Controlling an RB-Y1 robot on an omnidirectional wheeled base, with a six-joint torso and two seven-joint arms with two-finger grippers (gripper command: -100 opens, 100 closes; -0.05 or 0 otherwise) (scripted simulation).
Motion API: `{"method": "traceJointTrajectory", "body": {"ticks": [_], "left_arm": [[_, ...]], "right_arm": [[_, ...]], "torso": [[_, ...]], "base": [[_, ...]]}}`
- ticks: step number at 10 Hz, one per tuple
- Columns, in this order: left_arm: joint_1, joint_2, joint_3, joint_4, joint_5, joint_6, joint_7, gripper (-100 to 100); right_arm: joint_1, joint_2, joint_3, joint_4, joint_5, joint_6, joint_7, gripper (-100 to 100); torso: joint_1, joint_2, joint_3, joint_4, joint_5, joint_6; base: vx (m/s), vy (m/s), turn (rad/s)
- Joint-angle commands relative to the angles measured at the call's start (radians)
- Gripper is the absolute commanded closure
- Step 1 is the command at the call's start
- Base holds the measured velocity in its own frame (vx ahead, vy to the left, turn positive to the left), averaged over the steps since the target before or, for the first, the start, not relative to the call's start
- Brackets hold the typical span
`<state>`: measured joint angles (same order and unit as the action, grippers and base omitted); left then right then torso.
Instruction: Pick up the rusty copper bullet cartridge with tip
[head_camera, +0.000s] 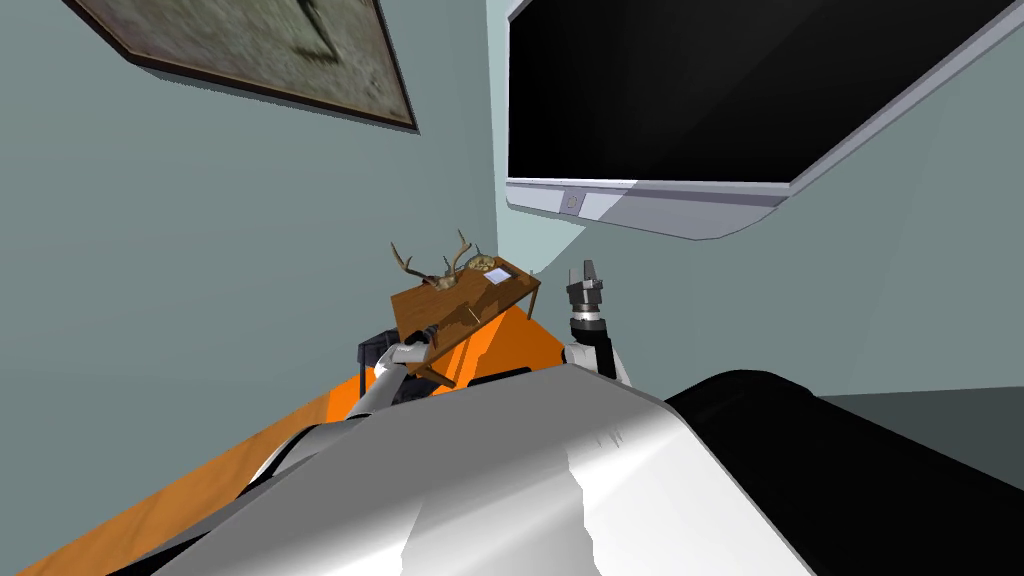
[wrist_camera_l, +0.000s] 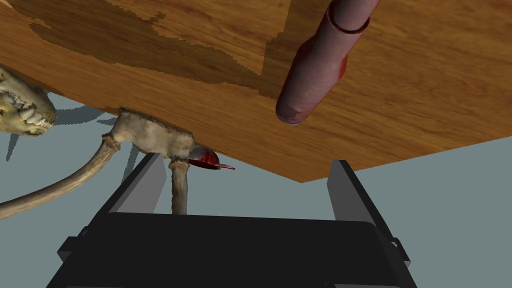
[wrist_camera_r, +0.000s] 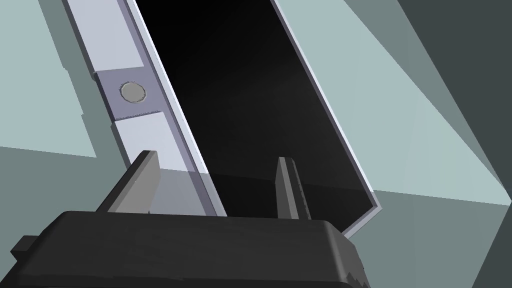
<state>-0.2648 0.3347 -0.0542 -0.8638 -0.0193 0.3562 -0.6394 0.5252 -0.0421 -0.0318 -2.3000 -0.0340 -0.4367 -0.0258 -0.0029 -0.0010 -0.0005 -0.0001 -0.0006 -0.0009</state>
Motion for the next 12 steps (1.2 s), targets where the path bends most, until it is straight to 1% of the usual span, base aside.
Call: {"method": "traceJointTrajectory", "body": {"ticks": [1,3,5,6,7,8,9,10,11,12], "left_arm": [[-0.005,0.004,-0.005,0.032,-0.001,0.007,-0.017,-100],[-0.010,0.024,-0.021,0.085,0.003,0.038,-0.059,-100],[-0.013,0.041,-0.035,0.124,0.006,0.061,-0.091,-100],[-0.013,0.041,-0.035,0.124,0.006,0.061,-0.091,-100],[-0.013,0.053,-0.044,0.149,0.009,0.077,-0.113,-100],[-0.013,0.059,-0.048,0.159,0.010,0.083,-0.122,-100],[-0.013,0.055,-0.044,0.146,0.008,0.082,-0.113,-100],[-0.014,0.055,-0.045,0.148,0.009,0.084,-0.116,0],[-0.032,0.054,-0.023,0.196,-0.036,0.067,-0.071,-100],[-0.050,0.053,-0.001,0.231,-0.062,0.050,-0.048,-100]], "right_arm": [[0.000,0.000,0.000,0.000,0.000,0.000,0.000,0],[0.000,0.000,0.000,0.000,0.000,0.000,0.000,0],[0.000,0.000,0.000,0.000,0.000,0.000,0.000,0],[0.000,0.000,0.000,0.000,0.000,0.000,0.000,0],[0.000,0.000,0.000,0.000,0.000,0.000,0.000,0],[0.000,0.000,0.000,0.000,0.000,0.000,0.000,0],[0.000,0.000,0.000,0.000,0.000,0.000,0.000,0],[0.000,0.000,0.000,0.000,0.000,0.000,0.000,0],[0.000,0.000,0.000,0.000,0.000,0.000,0.000,0],[0.000,0.000,0.000,0.000,0.000,0.000,0.000,0]], "torso": [[0.000,0.000,0.000,0.000,0.000,0.000],[0.001,0.000,0.000,0.000,0.000,0.000],[0.000,0.000,0.000,0.000,0.000,0.000],[0.000,-0.001,0.000,0.000,0.000,0.000],[0.001,0.000,0.000,0.000,0.000,0.000],[0.000,0.000,0.000,0.000,0.000,0.000],[0.000,0.000,0.000,0.000,0.000,0.000],[0.002,0.000,0.000,0.000,0.000,0.000],[0.003,0.001,0.000,0.000,0.000,0.000],[0.004,0.002,0.001,0.001,0.001,0.000]], "base": [[0.006,-0.037,-0.019],[0.009,-0.042,-0.068],[0.020,-0.055,-0.060],[0.015,-0.038,-0.019],[0.010,-0.044,-0.070],[0.011,-0.050,-0.057],[0.005,-0.021,-0.004],[0.000,0.000,0.000],[-0.026,0.020,-0.172],[-0.063,0.058,-0.315]]}}
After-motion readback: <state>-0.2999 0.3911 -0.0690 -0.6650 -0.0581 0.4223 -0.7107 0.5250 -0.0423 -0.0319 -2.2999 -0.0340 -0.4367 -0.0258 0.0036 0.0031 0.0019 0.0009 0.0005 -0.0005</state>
